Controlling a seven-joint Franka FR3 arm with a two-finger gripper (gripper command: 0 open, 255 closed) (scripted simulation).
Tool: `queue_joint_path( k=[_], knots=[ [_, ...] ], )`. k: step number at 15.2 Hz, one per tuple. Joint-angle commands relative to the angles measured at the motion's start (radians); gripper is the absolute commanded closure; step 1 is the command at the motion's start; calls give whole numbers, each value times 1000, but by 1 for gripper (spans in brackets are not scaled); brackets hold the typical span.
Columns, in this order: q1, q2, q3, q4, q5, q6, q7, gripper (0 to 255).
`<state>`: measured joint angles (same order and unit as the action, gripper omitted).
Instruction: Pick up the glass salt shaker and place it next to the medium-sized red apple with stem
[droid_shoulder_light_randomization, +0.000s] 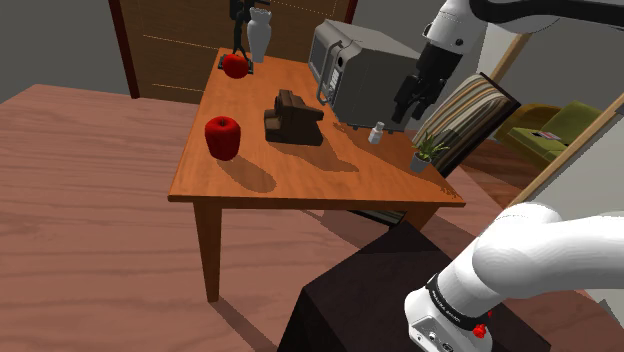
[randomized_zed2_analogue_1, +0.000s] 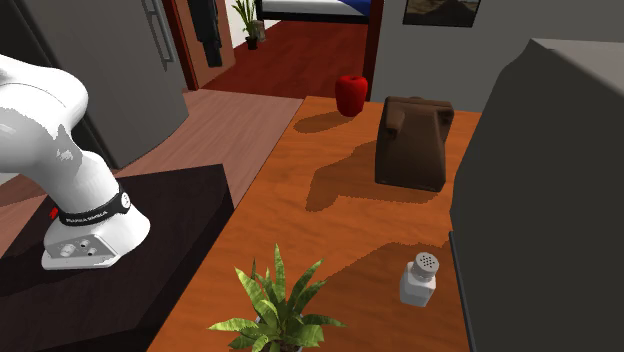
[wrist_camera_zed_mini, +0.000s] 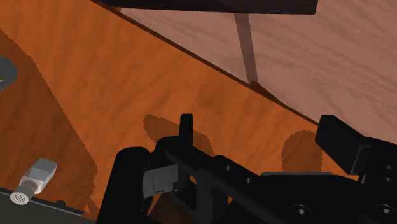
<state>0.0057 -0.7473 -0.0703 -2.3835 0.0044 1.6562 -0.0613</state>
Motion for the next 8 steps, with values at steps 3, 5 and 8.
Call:
queue_joint_path(
  k=[3, 5, 8],
  knots=[
    [-11, 47, -33, 6, -21, 40, -38, 0],
    [-20, 98, -65, 17, -40, 80, -76, 0],
    [-32, 181, -113, 44, -61, 138, -132, 0]
  ],
)
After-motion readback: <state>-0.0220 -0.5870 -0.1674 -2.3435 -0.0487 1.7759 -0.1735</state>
